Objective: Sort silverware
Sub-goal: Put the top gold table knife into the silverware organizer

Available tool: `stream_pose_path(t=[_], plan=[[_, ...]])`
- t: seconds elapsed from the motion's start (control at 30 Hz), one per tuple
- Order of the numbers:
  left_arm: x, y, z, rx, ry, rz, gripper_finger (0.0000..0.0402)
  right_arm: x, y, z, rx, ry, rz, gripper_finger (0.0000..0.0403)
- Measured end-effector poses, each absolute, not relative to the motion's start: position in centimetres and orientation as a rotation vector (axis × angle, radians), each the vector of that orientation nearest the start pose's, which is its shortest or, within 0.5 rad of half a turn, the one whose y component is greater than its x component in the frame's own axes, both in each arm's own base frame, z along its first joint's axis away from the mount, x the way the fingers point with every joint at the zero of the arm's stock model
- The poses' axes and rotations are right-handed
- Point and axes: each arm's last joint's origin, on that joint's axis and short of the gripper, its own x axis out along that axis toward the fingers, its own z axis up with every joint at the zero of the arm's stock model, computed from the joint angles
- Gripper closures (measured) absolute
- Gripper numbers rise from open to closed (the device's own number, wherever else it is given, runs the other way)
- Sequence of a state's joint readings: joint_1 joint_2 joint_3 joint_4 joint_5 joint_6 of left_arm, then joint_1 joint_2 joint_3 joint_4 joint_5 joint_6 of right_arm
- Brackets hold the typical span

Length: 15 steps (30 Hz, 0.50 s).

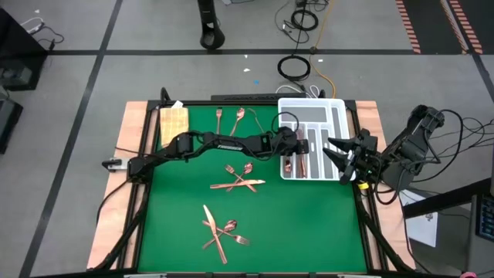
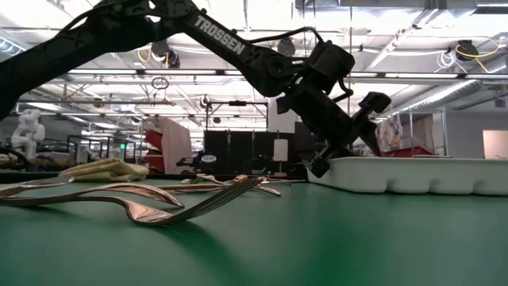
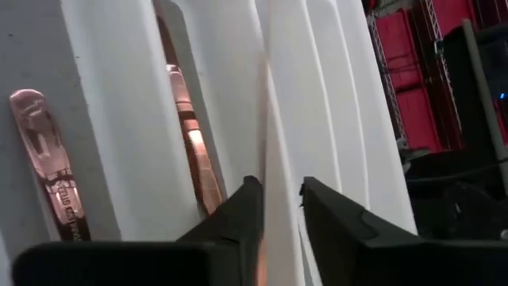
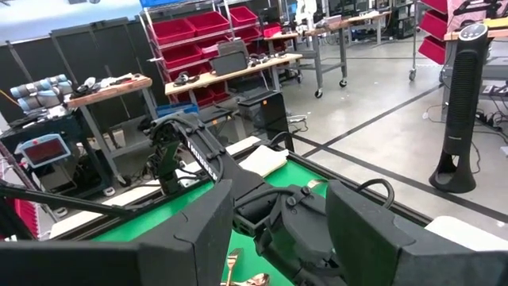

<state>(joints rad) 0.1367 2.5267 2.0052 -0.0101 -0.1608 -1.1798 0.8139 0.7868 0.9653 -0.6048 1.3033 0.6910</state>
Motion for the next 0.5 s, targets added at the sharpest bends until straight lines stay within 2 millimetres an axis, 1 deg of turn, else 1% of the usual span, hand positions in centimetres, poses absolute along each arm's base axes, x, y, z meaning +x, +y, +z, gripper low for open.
stream_pose_path(t=[0.13,0.23,0.33,0.43,0.5], plan=[[55.5,8.6,13.7,-1.128,0.302,0.562,0.0261,11.1,7.7,36.2,0.299,0.036,-0.524,0.0215],[55.3,9.4,13.7,-1.151,0.312,0.546,0.0239,11.1,7.7,36.2,0.3,0.04,-0.517,0.0215],[55.2,10.4,14.2,-1.19,0.333,0.473,0.0223,11.2,7.8,36.1,0.304,0.05,-0.499,0.0215],[55.0,11.5,15.8,-1.211,0.317,0.377,0.0216,11.2,7.8,36.1,0.305,0.058,-0.489,0.0215],[54.7,12.1,17.5,-1.182,0.288,0.33,0.0215,11.2,7.8,36.1,0.302,0.061,-0.485,0.0215]])
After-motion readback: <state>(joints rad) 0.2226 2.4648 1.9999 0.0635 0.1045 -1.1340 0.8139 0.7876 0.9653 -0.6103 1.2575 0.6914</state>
